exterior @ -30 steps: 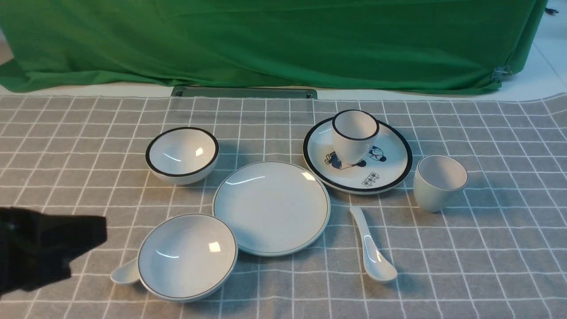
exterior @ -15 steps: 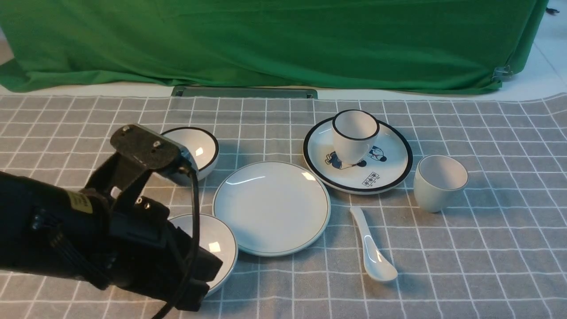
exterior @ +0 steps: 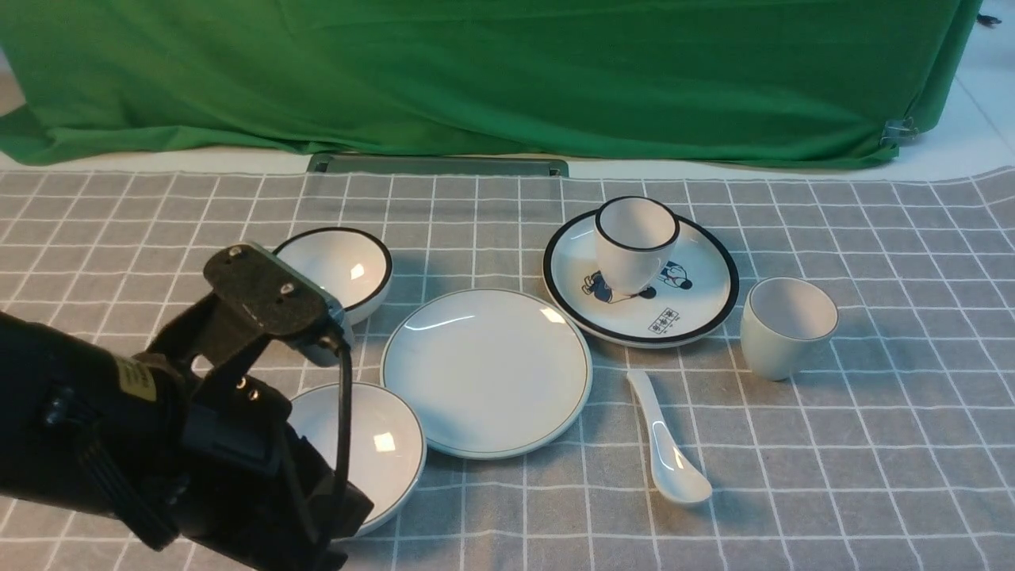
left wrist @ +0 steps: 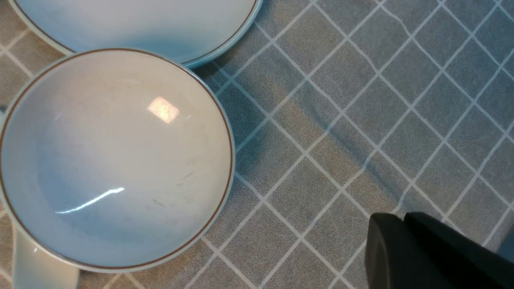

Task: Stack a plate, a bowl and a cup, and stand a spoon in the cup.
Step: Use the left arm to grab a blue rice bowl

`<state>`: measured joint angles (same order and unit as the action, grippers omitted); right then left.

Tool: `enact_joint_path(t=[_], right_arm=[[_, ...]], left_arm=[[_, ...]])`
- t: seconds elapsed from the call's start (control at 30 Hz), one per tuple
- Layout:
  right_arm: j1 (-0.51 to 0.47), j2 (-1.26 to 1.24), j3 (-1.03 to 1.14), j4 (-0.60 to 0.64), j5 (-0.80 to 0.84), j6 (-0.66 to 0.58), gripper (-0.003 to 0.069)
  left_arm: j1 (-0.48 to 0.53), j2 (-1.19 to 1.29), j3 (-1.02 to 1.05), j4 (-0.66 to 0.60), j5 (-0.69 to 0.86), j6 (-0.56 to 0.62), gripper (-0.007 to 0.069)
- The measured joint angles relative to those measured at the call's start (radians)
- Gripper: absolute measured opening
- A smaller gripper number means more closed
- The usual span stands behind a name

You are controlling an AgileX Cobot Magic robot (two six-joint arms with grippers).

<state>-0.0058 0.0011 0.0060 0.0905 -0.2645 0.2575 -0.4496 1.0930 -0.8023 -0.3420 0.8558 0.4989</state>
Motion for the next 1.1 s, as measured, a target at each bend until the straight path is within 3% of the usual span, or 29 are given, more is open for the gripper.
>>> enact_joint_path(t=[0.13,0.2,0.3,0.4,0.53,0.83,0.97,1.1], right_arm=[[0.005,0.0,-0.006,-0.001,0.034,0.054,0.0219],[0.029,0.021,-0.058,-0.005,0.159,0.062,0.0181],[0.108,0.125,-0.24,-0.008,0.409,-0.042,0.0117],[0.206,0.272,-0.442,-0.008,0.67,-0.177,0.0097],[0.347,0.472,-0.647,-0.011,0.951,-0.295,0.0097],[0.537,0.555,-0.68,-0.011,0.936,-0.329,0.0093],[0.554,0.555,-0.68,-0.011,0.924,-0.333,0.0093],[0.557,0.555,-0.68,-0.011,0.921,-0.351,0.0093]], left_arm=[[-0.001,0.014,0.0,0.025,-0.002,0.001,0.0017],[-0.012,0.039,0.0,0.044,-0.003,0.001,0.0017],[-0.06,0.115,-0.001,0.11,-0.015,-0.025,0.0017],[-0.118,0.188,-0.001,0.201,-0.051,-0.085,0.0028],[-0.146,0.242,-0.001,0.313,-0.116,-0.117,0.0119],[-0.124,0.343,-0.003,0.353,-0.177,-0.116,0.0413],[-0.124,0.416,-0.003,0.392,-0.217,-0.116,0.0456],[-0.123,0.494,-0.004,0.439,-0.27,-0.116,0.0421]])
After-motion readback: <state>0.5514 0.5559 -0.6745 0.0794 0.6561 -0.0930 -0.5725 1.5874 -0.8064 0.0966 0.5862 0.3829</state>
